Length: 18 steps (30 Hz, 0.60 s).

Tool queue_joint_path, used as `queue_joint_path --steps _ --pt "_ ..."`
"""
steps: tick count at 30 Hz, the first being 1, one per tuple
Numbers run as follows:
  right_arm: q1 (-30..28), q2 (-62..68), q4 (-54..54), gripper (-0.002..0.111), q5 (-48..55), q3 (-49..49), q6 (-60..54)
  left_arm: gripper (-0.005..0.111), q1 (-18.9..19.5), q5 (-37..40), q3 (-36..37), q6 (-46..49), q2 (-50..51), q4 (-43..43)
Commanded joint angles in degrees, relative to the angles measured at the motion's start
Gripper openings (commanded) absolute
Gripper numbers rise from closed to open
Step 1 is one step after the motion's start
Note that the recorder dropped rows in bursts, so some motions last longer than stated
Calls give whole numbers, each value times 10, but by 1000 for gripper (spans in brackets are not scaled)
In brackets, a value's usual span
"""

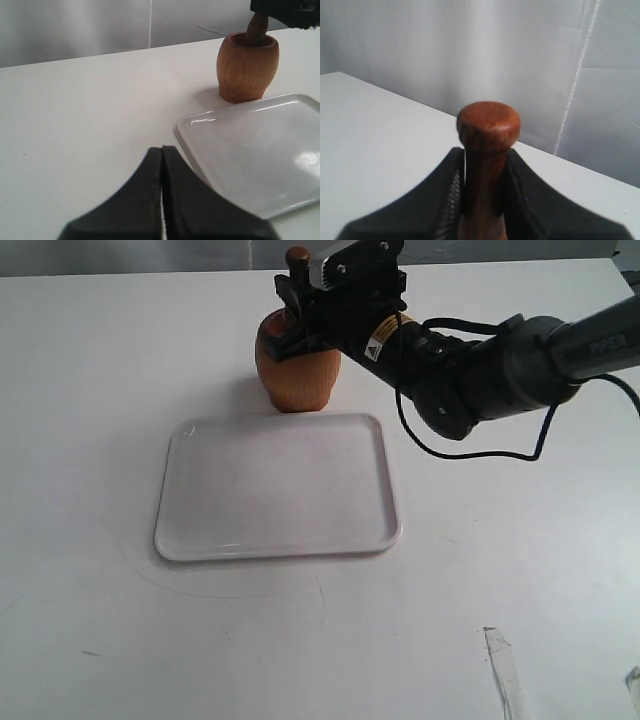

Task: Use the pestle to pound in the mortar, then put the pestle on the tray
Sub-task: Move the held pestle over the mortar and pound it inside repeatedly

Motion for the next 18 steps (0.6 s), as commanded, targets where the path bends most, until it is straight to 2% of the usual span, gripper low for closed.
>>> queue_joint_path --steps 1,12,18 --pt "-3 -6 0 0 35 4 0 0 -4 -2 0 -5 -1 -4" --pt "-3 -176 -6 0 22 4 -25 0 -4 -2 0 -5 -1 -4" --pt "-3 -169 -11 0 24 4 -23 0 -4 -2 0 -5 -1 -4"
